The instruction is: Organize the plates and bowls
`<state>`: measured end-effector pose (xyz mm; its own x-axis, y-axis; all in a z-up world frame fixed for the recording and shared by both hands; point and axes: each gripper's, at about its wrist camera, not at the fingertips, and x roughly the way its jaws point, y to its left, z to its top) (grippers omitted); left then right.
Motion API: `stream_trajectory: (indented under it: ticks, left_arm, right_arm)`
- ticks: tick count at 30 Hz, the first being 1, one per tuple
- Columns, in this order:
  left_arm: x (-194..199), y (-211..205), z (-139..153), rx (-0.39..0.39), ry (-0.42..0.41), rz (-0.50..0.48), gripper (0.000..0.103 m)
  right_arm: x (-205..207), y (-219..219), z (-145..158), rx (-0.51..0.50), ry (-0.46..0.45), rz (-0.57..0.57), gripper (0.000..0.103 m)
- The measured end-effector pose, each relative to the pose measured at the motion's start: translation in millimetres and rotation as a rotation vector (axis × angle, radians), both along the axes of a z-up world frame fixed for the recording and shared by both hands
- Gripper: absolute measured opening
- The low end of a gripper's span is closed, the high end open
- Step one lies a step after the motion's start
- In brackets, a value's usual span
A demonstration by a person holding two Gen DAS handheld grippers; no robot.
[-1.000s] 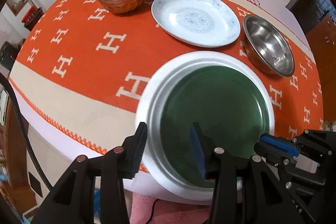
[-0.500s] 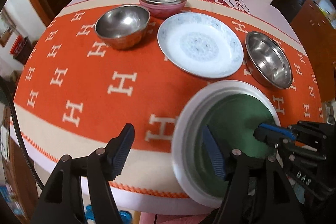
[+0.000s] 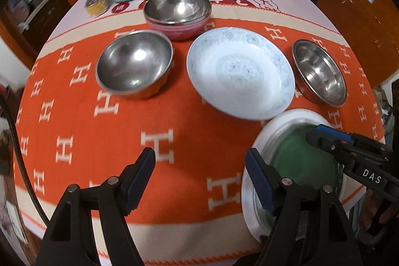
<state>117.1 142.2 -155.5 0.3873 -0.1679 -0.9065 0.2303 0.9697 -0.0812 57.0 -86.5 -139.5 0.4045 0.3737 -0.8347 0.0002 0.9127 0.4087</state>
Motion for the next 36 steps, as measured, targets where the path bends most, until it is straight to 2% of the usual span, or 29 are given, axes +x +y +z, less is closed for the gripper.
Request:
stream_trajectory:
  ticks: [5, 14, 27, 36]
  left_arm:
    - [26.5, 1.9, -5.2, -0.07, 0.012, -0.028, 0.075]
    - [54.2, -1.0, -26.6, -0.116, 0.027, -0.032, 0.077]
    - [76.3, -11.1, -52.5, -0.116, 0.001, -0.037, 0.077]
    - [86.3, -17.3, -66.5, -0.113, -0.002, -0.055, 0.077]
  right_arm:
    - [8.1, -2.1, -3.2, 0.028, -0.021, -0.143, 0.036]
    - [26.5, -4.6, -22.5, 0.093, -0.01, -0.296, 0.037]
    - [49.0, -7.9, -49.8, 0.1, -0.016, -0.384, 0.037]
    - [54.5, -4.8, -54.8, 0.094, -0.076, -0.404, 0.037]
